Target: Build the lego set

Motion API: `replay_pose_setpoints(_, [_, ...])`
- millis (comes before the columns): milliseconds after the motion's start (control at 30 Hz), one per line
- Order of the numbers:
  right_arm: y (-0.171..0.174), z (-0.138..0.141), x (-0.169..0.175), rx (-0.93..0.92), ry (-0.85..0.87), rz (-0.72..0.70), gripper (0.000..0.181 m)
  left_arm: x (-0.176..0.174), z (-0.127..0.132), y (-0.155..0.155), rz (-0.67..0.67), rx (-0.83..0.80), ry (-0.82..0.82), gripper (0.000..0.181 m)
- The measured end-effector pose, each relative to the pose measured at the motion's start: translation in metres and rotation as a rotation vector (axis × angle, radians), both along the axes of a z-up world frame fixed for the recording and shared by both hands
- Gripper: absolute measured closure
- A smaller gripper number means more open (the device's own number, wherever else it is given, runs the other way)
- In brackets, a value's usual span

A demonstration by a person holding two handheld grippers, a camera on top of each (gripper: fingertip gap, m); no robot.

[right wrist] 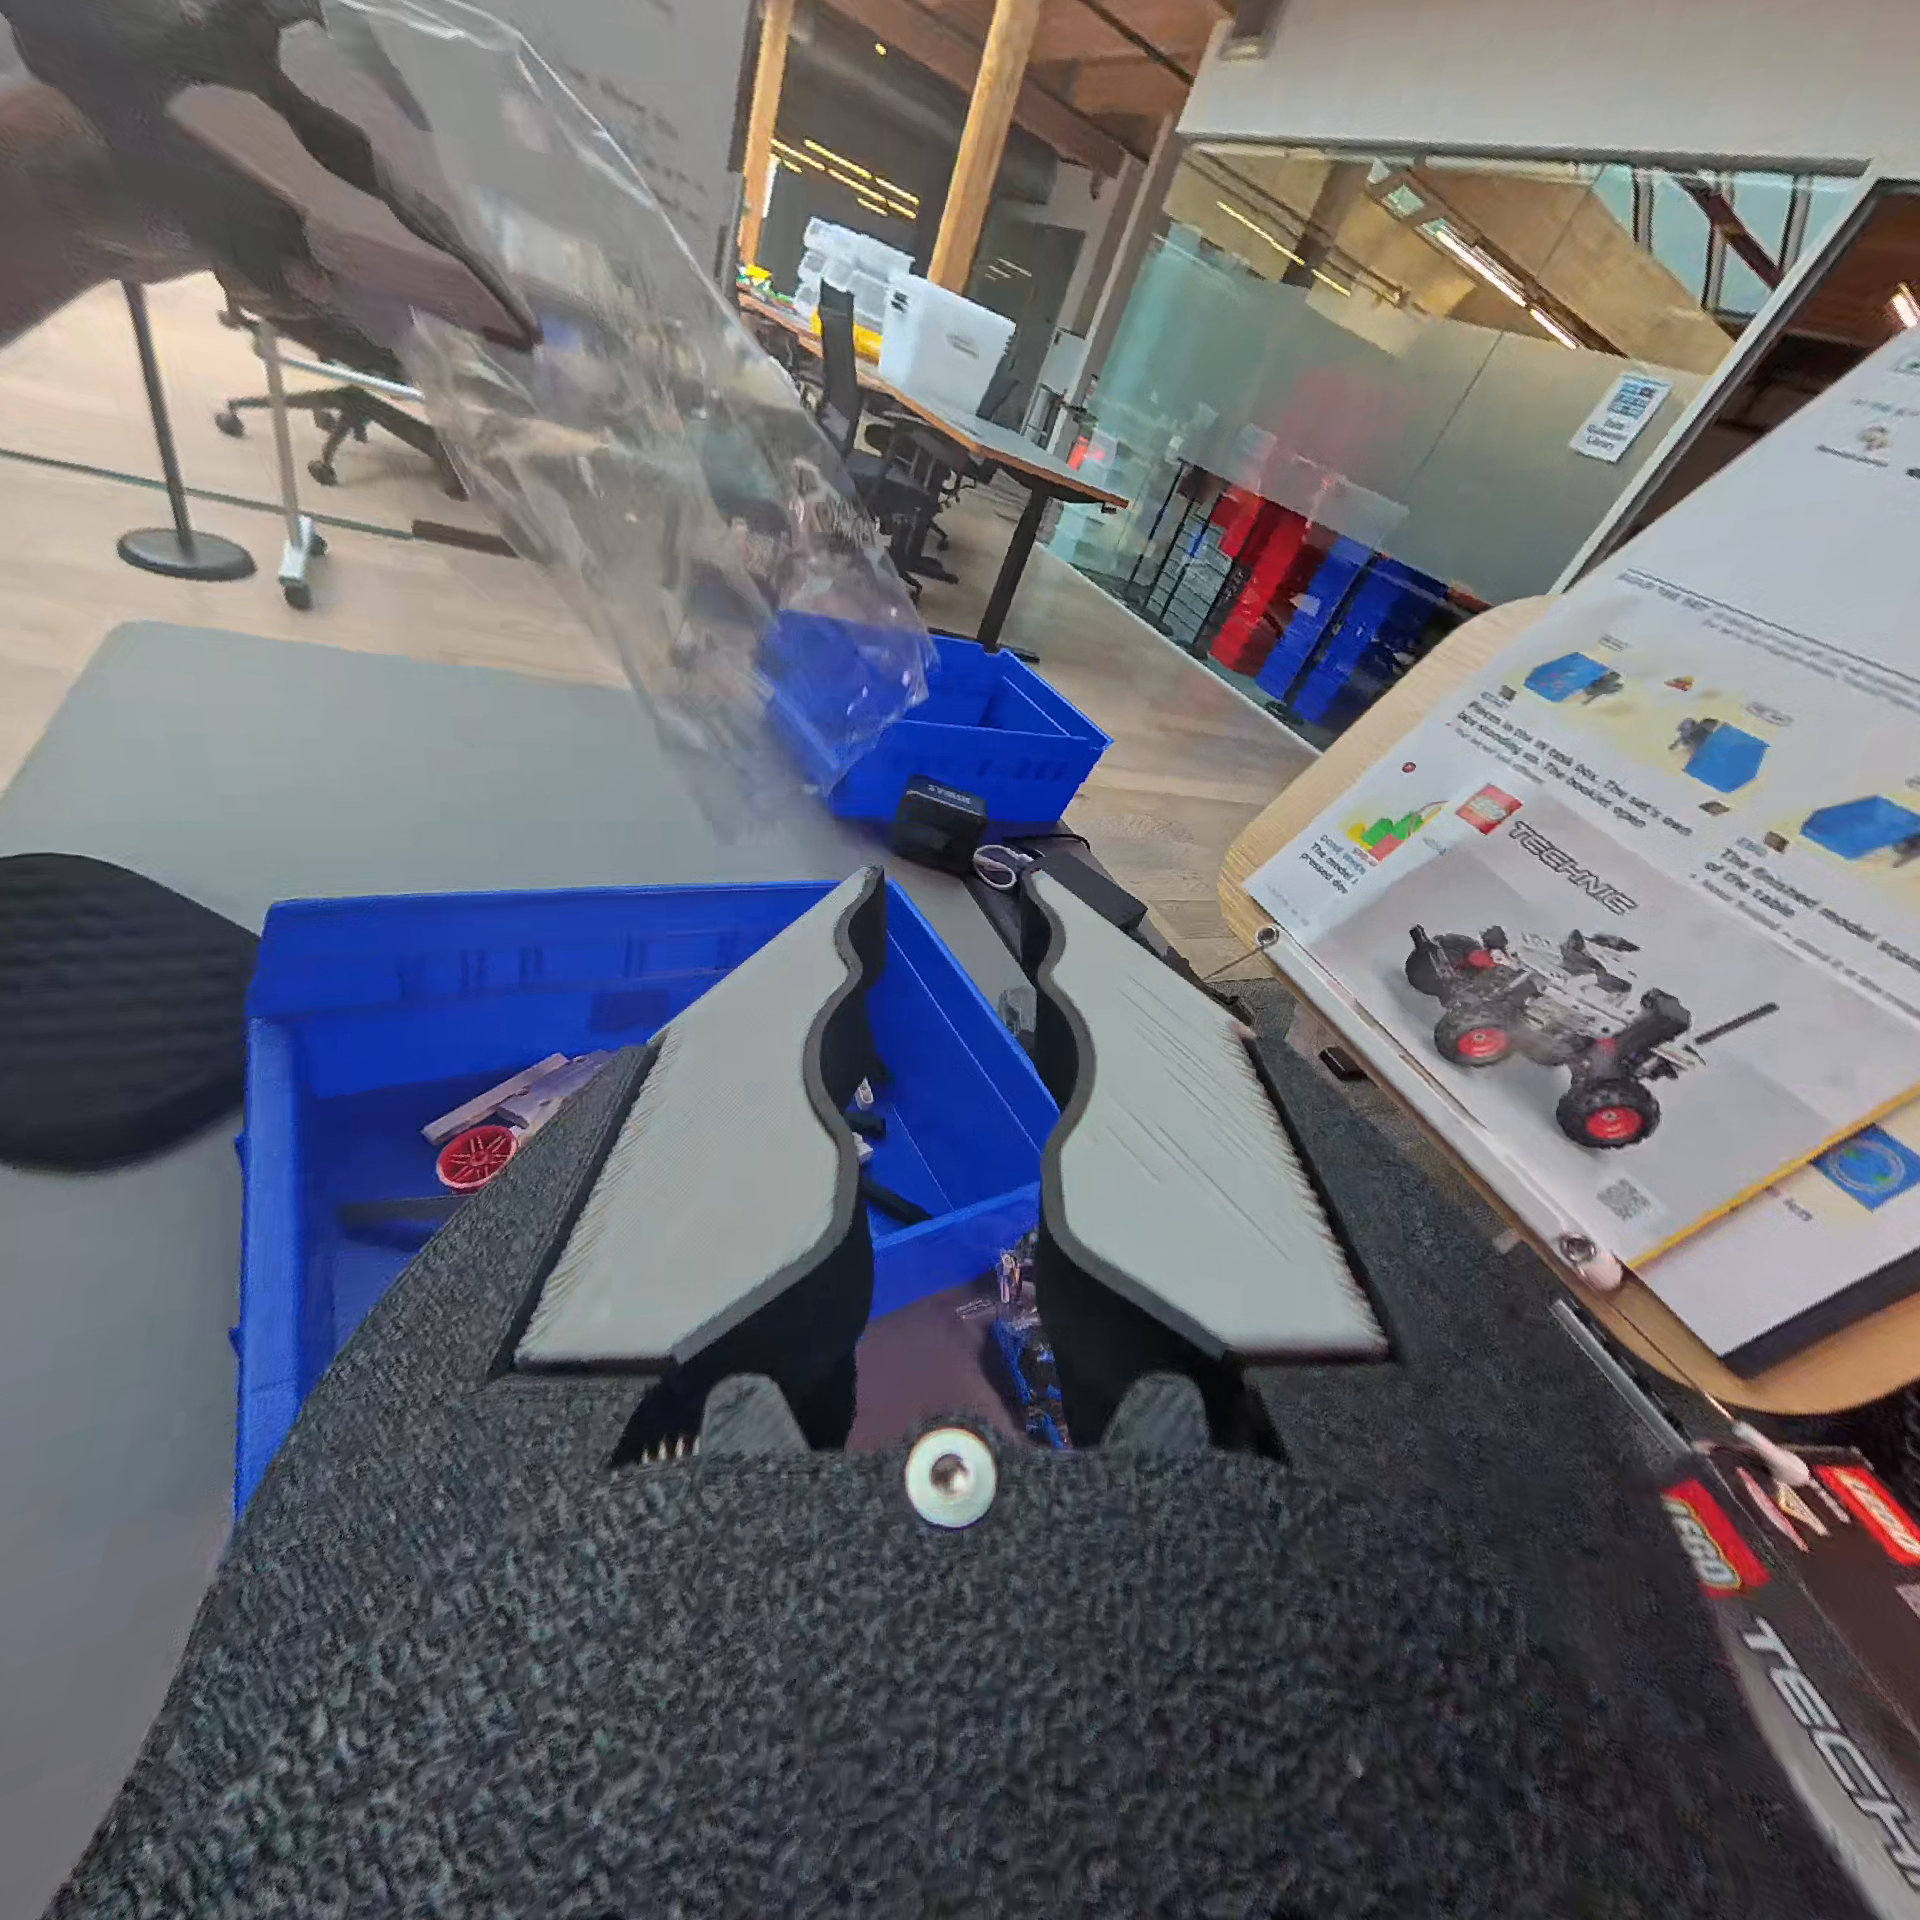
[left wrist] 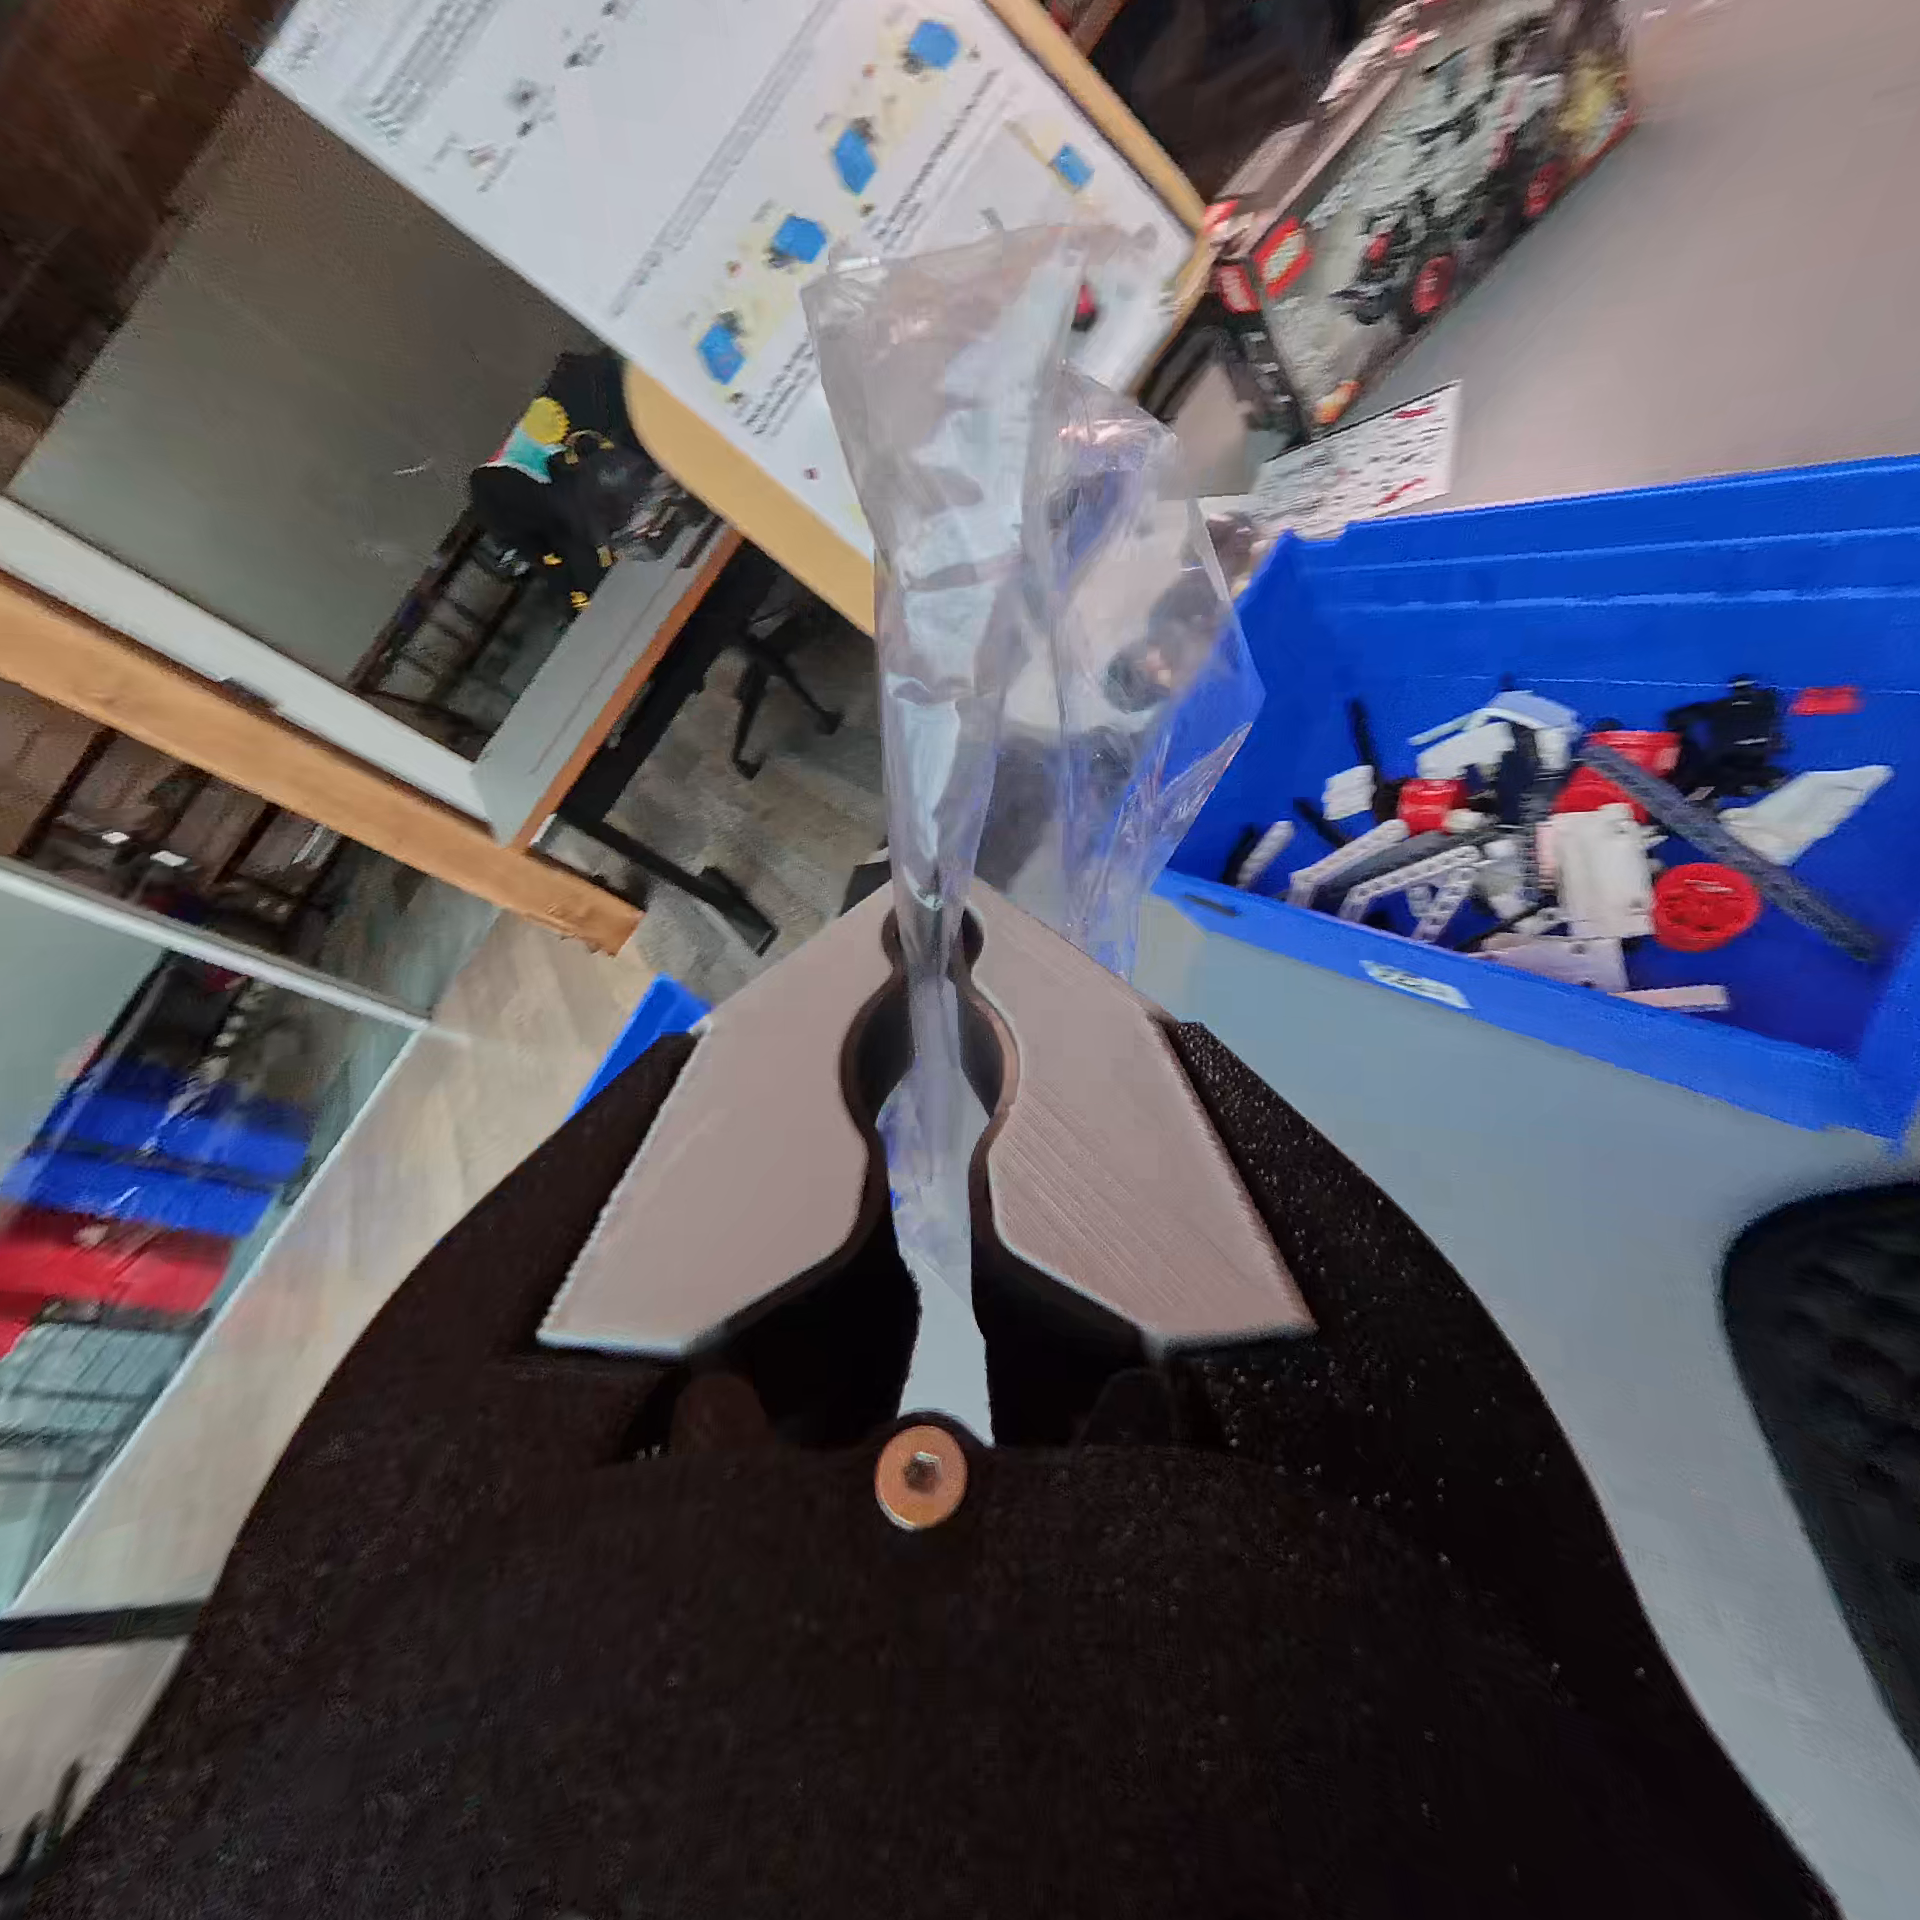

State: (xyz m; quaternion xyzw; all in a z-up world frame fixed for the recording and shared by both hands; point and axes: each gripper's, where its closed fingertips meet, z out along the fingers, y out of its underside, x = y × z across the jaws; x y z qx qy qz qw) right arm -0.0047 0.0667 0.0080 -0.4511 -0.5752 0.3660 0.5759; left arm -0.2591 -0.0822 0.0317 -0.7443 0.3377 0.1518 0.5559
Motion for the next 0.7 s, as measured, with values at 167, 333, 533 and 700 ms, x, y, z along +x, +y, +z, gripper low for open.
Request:
replay_pose_setpoints(167, [0.021,-0.042,0.031,-0.063,-0.025,-0.09,0.151,-0.12,0.053,0.02,0.389,0.227,0.259,0.181])
replay_pose_setpoints(333, [0.03,-0.078,0.041,-0.166,-0.024,-0.12,0.152,-0.201,0.044,0.067,0.566,0.316,0.638,0.181])
replay_pose_setpoints(533, [0.039,-0.115,0.047,-0.243,-0.073,-0.157,0.153,-0.285,-0.075,0.139,0.618,0.033,0.882,0.181])
replay_pose_setpoints(700, [0.045,-0.135,0.061,-0.3,-0.086,-0.192,0.153,-0.323,-0.179,0.16,0.587,-0.204,0.736,0.181])
